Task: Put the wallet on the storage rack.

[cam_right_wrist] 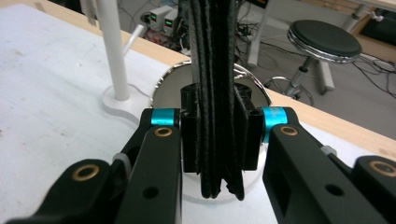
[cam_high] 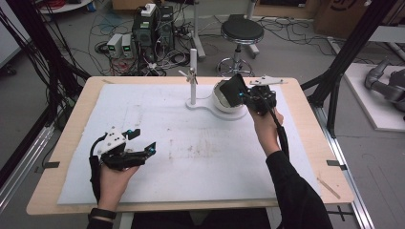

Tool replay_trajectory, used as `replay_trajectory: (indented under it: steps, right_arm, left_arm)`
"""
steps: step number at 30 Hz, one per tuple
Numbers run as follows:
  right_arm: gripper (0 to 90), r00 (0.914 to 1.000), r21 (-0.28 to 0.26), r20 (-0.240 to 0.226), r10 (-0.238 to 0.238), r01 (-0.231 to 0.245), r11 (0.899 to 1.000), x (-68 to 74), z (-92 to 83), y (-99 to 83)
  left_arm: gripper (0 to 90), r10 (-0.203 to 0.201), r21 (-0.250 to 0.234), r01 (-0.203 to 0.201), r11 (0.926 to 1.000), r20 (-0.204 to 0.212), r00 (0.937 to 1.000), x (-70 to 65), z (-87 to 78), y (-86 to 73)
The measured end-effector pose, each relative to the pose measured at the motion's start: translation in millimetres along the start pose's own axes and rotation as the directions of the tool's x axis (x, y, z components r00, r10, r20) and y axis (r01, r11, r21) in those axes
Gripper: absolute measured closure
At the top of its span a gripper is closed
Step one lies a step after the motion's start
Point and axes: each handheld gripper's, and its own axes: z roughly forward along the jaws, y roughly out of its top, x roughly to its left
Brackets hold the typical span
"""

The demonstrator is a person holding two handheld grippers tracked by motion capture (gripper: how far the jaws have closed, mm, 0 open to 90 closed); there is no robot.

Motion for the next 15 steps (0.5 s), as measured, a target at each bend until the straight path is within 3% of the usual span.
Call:
replay_trajectory:
  steps: [3,4,8,10,15]
  right_arm:
    - [71.0,1.0,-0.011,-0.009,-0.001,0.001,1.0,1.3,2.3,0.1]
    - [63.5,0.9998,-0.007,-0.011,0.014,-0.014,1.0,1.0,3.0,-0.4]
    - [51.5,0.9997,0.006,-0.017,0.02,-0.02,1.0,-0.1,0.8,-1.0]
    - [48.9,0.9997,0.014,-0.022,0.008,-0.008,1.0,0.8,-1.2,-0.9]
    - [45.7,0.999,-0.029,-0.037,-0.025,0.024,0.999,7.6,-11.9,-4.3]
  left_arm:
    - [23.1,0.0,-0.004,0.0,1.0,0.0,1.0,-0.2,-0.9,0.3]
    - [23.1,0.0,-0.005,0.0,1.0,-0.003,1.0,-0.3,-1.2,0.4]
    - [23.1,0.0,-0.004,0.0,1.0,-0.002,1.0,0.5,-1.8,0.1]
    - [23.1,-0.001,-0.003,0.001,1.0,-0.001,1.0,0.4,-1.7,0.2]
    - [23.0,0.002,-0.004,-0.002,1.0,0.0,1.0,-1.2,-0.9,0.9]
